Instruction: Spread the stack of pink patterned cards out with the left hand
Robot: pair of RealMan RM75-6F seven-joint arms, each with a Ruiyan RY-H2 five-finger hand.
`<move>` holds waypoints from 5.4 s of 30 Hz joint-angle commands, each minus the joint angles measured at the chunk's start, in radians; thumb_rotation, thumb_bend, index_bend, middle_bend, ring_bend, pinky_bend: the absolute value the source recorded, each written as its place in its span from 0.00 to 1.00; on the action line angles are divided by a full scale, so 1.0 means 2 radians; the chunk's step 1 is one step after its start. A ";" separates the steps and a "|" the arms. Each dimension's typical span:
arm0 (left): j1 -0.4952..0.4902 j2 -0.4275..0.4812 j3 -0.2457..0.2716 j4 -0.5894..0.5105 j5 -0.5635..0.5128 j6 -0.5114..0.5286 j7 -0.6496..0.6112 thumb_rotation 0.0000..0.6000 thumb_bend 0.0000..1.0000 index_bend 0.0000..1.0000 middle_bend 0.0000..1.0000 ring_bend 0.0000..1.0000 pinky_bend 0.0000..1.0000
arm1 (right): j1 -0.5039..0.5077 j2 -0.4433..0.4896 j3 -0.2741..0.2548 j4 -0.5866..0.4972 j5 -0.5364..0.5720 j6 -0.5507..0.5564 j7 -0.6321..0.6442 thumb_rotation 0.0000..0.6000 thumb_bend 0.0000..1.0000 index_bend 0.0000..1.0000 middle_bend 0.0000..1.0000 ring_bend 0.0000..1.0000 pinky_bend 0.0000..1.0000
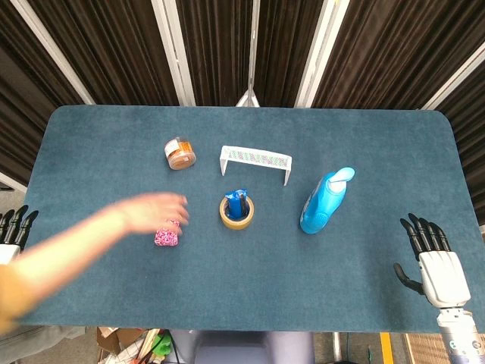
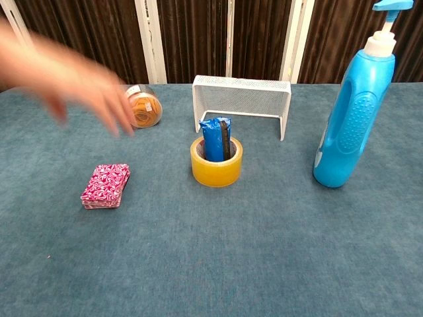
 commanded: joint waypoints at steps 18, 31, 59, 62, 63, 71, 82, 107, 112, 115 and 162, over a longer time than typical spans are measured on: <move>-0.081 0.008 -0.024 -0.065 -0.085 -0.147 0.103 1.00 0.05 0.00 0.00 0.00 0.00 | 0.000 0.002 0.001 -0.002 0.002 -0.001 0.005 1.00 0.36 0.00 0.00 0.00 0.09; -0.214 -0.100 -0.067 -0.073 -0.293 -0.234 0.302 1.00 0.16 0.02 0.00 0.00 0.00 | -0.001 0.006 -0.001 -0.003 0.000 -0.002 0.017 1.00 0.36 0.00 0.00 0.00 0.09; -0.353 -0.245 -0.061 -0.001 -0.478 -0.203 0.406 1.00 0.30 0.22 0.00 0.00 0.00 | 0.000 0.010 -0.001 -0.005 0.001 -0.004 0.029 1.00 0.36 0.00 0.00 0.00 0.09; -0.356 -0.250 -0.057 0.006 -0.479 -0.200 0.399 1.00 0.37 0.34 0.00 0.00 0.00 | 0.000 0.010 -0.001 -0.005 0.001 -0.003 0.030 1.00 0.36 0.00 0.00 0.00 0.09; -0.356 -0.251 -0.057 0.007 -0.476 -0.199 0.394 1.00 0.38 0.37 0.00 0.00 0.00 | 0.000 0.010 -0.001 -0.005 0.001 -0.003 0.031 1.00 0.36 0.00 0.00 0.00 0.09; -0.351 -0.242 -0.055 -0.001 -0.427 -0.193 0.346 1.00 0.45 0.49 0.00 0.00 0.00 | 0.000 0.010 -0.001 -0.006 0.001 -0.003 0.031 1.00 0.36 0.00 0.00 0.00 0.09; -0.325 -0.165 -0.032 -0.047 -0.381 -0.177 0.308 1.00 0.45 0.49 0.00 0.00 0.00 | -0.001 0.010 -0.001 -0.005 0.001 -0.002 0.031 1.00 0.36 0.00 0.00 0.00 0.09; -0.299 -0.121 0.016 -0.013 -0.414 -0.225 0.283 1.00 0.18 0.03 0.00 0.00 0.00 | -0.002 0.009 -0.001 -0.007 0.002 -0.002 0.029 1.00 0.36 0.00 0.00 0.00 0.09; -0.309 -0.110 0.013 -0.034 -0.438 -0.224 0.298 1.00 0.17 0.00 0.00 0.00 0.00 | -0.002 0.009 -0.001 -0.007 0.000 0.000 0.029 1.00 0.36 0.00 0.00 0.00 0.09; -0.314 -0.107 0.004 -0.045 -0.448 -0.223 0.295 1.00 0.17 0.00 0.00 0.00 0.00 | -0.002 0.008 -0.001 -0.007 0.000 0.000 0.029 1.00 0.36 0.00 0.00 0.00 0.09; -0.418 -0.265 -0.051 0.027 -0.529 -0.193 0.343 1.00 0.42 0.53 0.00 0.00 0.00 | -0.001 0.014 -0.004 -0.011 -0.001 -0.005 0.047 1.00 0.36 0.00 0.00 0.00 0.09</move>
